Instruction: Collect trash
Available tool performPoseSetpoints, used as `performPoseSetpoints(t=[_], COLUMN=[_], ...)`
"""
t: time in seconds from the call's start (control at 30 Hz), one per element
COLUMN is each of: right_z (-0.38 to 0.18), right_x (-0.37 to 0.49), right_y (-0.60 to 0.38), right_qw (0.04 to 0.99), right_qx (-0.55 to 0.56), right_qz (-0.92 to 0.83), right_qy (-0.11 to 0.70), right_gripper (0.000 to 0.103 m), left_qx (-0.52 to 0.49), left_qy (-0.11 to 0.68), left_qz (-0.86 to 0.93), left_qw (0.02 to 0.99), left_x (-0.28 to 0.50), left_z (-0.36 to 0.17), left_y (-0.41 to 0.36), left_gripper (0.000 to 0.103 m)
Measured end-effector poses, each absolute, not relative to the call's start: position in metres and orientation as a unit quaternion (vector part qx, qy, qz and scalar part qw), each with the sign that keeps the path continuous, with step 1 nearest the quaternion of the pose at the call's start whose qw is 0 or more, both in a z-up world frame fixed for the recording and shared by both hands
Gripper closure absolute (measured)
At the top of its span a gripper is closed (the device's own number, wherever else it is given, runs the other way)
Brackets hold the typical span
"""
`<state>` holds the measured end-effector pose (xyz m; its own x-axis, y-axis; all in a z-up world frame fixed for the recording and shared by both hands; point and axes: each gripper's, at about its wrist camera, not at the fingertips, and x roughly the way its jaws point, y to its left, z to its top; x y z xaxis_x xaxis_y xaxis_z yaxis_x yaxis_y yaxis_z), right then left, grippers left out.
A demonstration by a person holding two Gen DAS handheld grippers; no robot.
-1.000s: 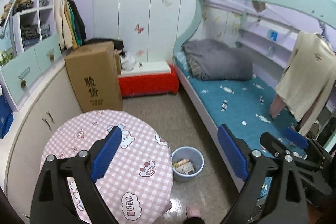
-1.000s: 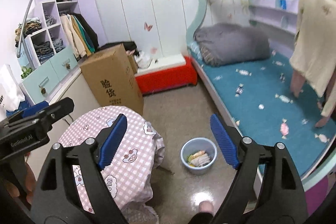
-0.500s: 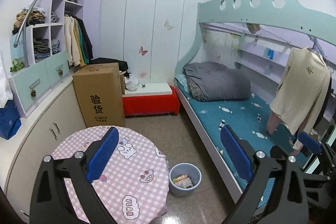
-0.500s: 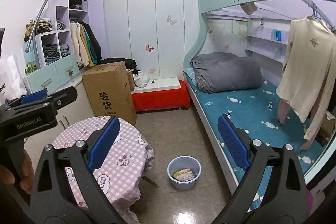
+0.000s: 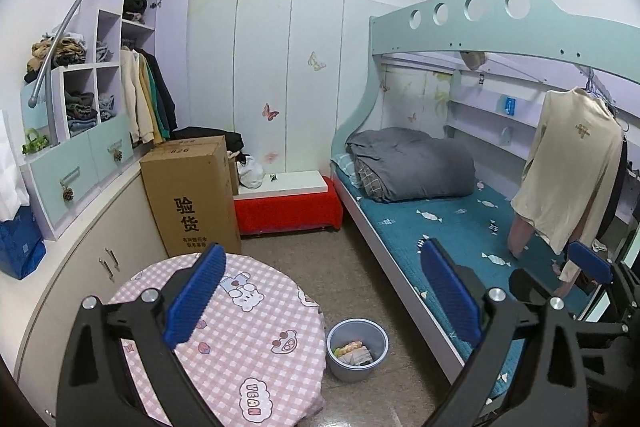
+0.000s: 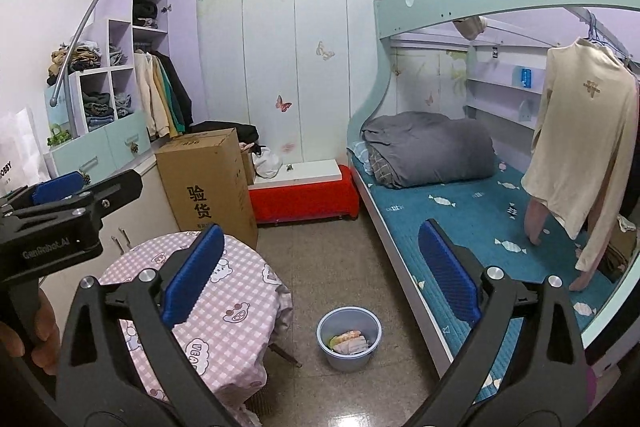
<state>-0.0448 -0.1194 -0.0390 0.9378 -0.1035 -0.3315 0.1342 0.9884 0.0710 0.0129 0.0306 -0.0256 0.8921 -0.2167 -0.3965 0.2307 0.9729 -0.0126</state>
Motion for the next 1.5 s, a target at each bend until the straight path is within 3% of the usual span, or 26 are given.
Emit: performPoseSetpoints(t=[1.5], right_z=[-0.037], right_x=[-0.024], right_y=[-0.119], right_qw=[0.981], right_qx=[0.045], right_qz=[-0.064], right_qy=[0.178], right_gripper=[0.007], left_qx=[0.018], left_qy=[0.195], left_qz=[-0.145], left_qw=[0.970], left_x=[0.022], left_z=[-0.030], left_y=[0.046], left_gripper=[0.007])
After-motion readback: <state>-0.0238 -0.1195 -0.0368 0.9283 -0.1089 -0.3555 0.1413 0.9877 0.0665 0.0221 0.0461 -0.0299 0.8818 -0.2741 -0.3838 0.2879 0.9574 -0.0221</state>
